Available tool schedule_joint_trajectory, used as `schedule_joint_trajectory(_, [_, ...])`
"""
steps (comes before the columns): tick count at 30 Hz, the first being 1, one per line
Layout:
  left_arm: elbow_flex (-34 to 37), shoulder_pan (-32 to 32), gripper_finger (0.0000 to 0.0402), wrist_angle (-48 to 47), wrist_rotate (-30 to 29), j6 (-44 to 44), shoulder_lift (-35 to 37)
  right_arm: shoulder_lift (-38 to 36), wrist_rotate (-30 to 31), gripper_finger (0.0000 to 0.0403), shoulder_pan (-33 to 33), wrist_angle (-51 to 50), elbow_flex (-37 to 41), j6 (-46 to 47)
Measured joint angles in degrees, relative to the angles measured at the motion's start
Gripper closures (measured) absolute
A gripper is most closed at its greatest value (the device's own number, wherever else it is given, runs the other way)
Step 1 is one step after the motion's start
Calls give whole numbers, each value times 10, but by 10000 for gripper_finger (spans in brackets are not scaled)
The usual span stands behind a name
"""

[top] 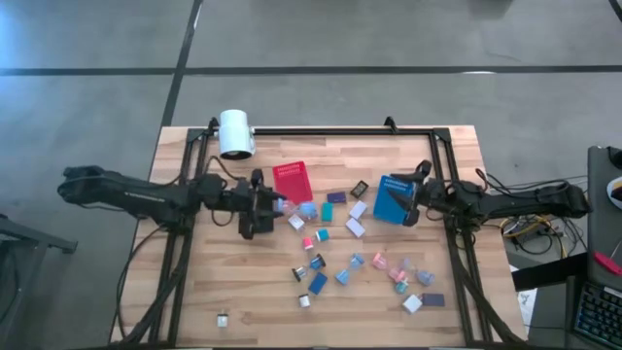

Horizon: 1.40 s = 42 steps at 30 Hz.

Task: Pick & Place Office items
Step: Put the left blue hourglass into the blue bin

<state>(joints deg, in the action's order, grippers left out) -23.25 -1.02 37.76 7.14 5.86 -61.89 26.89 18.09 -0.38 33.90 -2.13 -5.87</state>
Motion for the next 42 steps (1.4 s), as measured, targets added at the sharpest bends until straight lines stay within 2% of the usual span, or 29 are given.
schedule_joint_trajectory(4, [-50,-1,200,8,0,-17,-55,24,-10,132,0,44,0,-48])
schedule_joint_trajectory(10, [-141,-18,200,9,3,-27,-121,64,-64,90,0,98,-29,-114])
schedule_joint_trajectory(17, [-251,-47,200,9,84,-3,-202,139,-122,56,0,97,-80,-148])
schedule_joint_trajectory(23, [-322,-54,200,8,122,10,-267,194,-122,38,0,121,-113,-153])
schedule_joint_trajectory(30, [-360,-65,200,6,126,30,-308,218,-121,37,1,121,-133,-149])
schedule_joint_trajectory(42, [-371,-79,200,-1,124,44,-327,242,-123,37,3,121,-148,-147])
